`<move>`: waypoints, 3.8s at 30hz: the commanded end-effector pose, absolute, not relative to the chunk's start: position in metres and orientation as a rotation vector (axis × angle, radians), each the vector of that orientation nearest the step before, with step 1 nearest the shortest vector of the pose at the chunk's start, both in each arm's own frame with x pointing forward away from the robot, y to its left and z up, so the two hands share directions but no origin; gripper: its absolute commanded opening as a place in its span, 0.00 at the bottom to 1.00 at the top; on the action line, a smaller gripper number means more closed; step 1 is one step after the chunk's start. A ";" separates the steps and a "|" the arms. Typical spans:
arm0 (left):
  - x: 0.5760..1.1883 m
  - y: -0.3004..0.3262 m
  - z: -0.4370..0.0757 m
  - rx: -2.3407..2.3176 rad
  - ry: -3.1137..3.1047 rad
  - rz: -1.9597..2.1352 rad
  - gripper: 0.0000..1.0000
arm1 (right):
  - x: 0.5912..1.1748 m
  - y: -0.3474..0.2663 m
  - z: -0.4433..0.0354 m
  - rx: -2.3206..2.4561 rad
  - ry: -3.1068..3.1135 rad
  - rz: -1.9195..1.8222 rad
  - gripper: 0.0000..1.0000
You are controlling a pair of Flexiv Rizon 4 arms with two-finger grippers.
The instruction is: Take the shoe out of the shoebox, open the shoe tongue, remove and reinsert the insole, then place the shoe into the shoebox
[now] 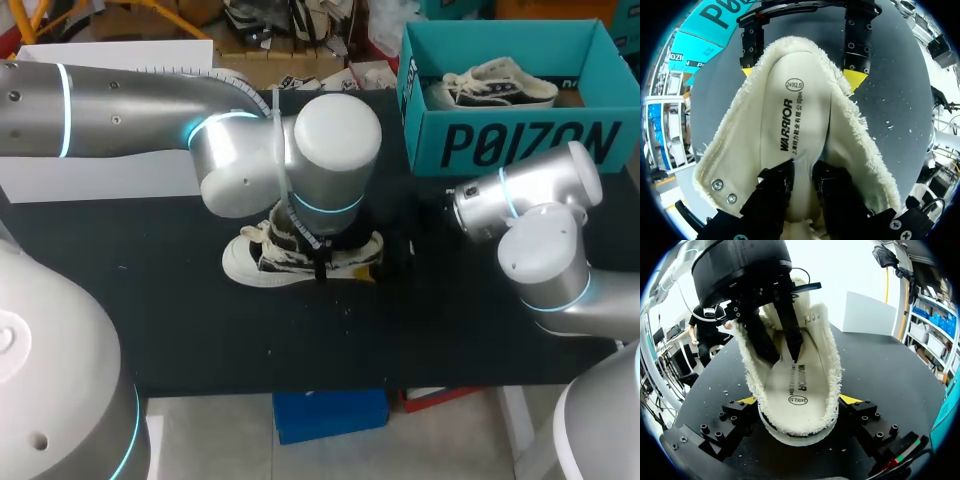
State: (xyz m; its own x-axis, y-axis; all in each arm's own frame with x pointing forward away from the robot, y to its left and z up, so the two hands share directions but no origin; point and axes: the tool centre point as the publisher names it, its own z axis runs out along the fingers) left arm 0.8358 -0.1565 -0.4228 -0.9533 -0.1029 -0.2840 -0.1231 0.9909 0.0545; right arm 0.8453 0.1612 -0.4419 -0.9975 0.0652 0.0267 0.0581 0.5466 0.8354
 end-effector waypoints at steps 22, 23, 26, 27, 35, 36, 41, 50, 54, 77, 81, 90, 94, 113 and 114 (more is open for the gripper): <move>0.866 -0.156 -0.486 -0.102 2.715 -0.001 0.00 | 0.845 0.160 -0.442 0.111 2.758 1.486 0.00; 0.864 -0.156 -0.485 -0.090 2.731 -0.001 0.00 | 0.845 0.160 -0.442 0.111 2.758 1.486 0.00; 0.859 -0.156 -0.481 -0.064 2.785 -0.011 0.00 | 0.845 0.160 -0.442 0.111 2.758 1.486 0.00; 0.857 -0.156 -0.480 -0.060 2.805 -0.016 0.00 | 0.845 0.160 -0.442 0.111 2.758 1.486 0.00; 0.838 -0.165 -0.468 0.075 3.020 0.003 0.00 | 0.845 0.160 -0.442 0.111 2.758 1.486 0.00; 0.835 -0.166 -0.466 0.101 3.060 -0.014 0.00 | 0.845 0.160 -0.442 0.111 2.758 1.486 0.00; 0.825 -0.170 -0.457 0.125 3.162 -0.071 0.00 | 0.845 0.160 -0.442 0.111 2.758 1.486 0.00; 0.817 -0.173 -0.441 0.157 3.237 -0.145 0.00 | 0.845 0.160 -0.442 0.111 2.758 1.486 0.00; 0.816 -0.170 -0.434 0.144 3.233 -0.161 0.00 | 0.845 0.160 -0.442 0.111 2.758 1.486 0.00; 0.822 -0.159 -0.401 0.098 3.184 -0.283 0.00 | 0.845 0.160 -0.442 0.111 2.758 1.486 0.00; 0.822 -0.157 -0.395 0.099 3.180 -0.310 0.00 | 0.845 0.160 -0.442 0.111 2.758 1.486 0.00; 0.818 -0.155 -0.377 0.097 3.161 -0.361 0.00 | 0.845 0.160 -0.442 0.111 2.758 1.486 0.00; 0.817 -0.156 -0.373 0.110 3.154 -0.391 0.00 | 0.845 0.160 -0.442 0.111 2.758 1.486 0.00; 0.828 -0.195 -0.380 0.193 3.116 -0.397 0.00 | 0.845 0.160 -0.442 0.111 2.758 1.486 0.00; 0.829 -0.195 -0.380 0.197 3.106 -0.397 0.00 | 0.845 0.160 -0.442 0.111 2.758 1.486 0.00</move>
State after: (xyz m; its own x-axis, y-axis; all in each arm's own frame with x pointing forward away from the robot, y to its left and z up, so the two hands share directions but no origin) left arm 0.8278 -0.1901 -0.3760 -0.9920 0.1256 -0.0135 0.1249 0.9587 -0.2556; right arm 0.8453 0.1588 -0.4410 -0.9976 0.0641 0.0268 0.0576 0.5464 0.8355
